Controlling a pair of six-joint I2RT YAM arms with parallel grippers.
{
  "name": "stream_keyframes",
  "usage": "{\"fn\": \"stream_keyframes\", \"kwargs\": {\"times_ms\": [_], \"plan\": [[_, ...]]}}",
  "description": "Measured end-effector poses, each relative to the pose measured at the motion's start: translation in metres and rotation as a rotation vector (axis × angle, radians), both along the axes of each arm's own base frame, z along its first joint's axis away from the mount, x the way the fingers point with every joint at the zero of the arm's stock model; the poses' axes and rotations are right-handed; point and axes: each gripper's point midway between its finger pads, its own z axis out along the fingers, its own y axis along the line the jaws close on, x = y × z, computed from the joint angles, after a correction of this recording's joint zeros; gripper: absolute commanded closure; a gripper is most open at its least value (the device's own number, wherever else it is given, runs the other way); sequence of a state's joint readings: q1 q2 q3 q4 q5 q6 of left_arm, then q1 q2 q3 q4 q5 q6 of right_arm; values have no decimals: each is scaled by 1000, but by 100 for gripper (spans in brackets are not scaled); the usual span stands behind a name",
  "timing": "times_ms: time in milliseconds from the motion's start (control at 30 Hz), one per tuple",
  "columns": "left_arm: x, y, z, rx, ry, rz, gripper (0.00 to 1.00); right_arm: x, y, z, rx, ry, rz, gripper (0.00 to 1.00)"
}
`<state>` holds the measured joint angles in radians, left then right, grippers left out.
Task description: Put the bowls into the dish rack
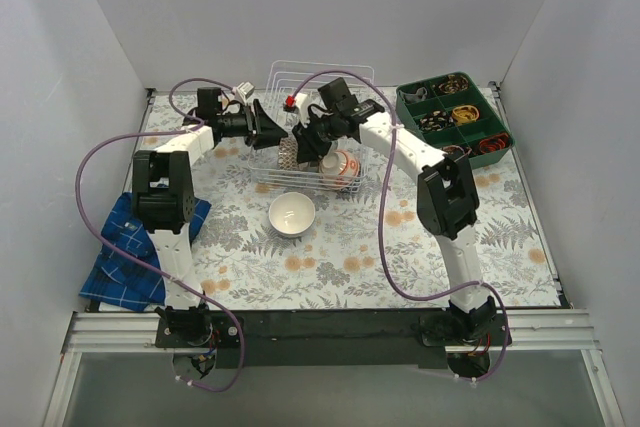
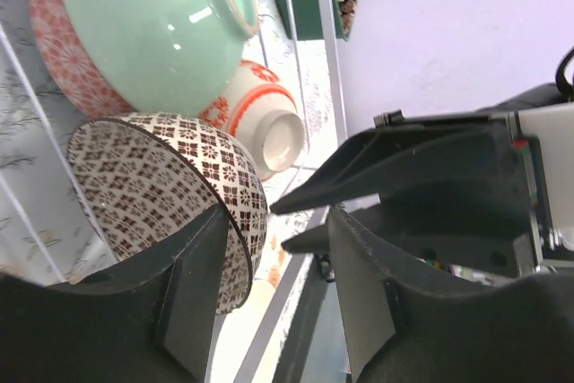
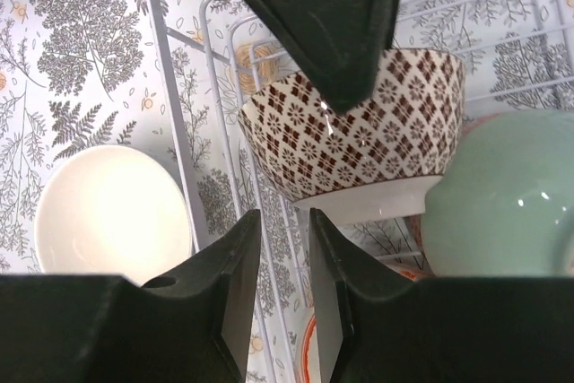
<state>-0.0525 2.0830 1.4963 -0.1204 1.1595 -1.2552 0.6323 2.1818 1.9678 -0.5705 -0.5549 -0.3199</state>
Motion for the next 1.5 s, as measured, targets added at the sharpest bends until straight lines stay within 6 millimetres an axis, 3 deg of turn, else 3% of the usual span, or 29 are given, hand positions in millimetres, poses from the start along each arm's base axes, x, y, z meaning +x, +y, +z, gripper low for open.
{"fn": "stream_keyframes", "kwargs": {"times_ms": [133,367,733,900,1167,1300,1500], "plan": [[6,5,-1,39,-17,22,52,-1,13,-9,3,4,18,64],[10,10,-5,75,-29,40,52,-6,17,-14,-11,14,24,64],[29,14,6,129,-65,103,38,0,17,-13,-11,-10,11,64],[46,18,3,243,-131,168,38,0,18,-15,-15,-12,10,64],[59,24,-8,479,-216,255,38,3,26,-25,-18,-10,17,64],[72,45,21,573,-327,369,38,5,33,-31,-16,-14,21,64],[87,76,97,639,-541,546,39,5,45,-22,8,-34,30,64]]}}
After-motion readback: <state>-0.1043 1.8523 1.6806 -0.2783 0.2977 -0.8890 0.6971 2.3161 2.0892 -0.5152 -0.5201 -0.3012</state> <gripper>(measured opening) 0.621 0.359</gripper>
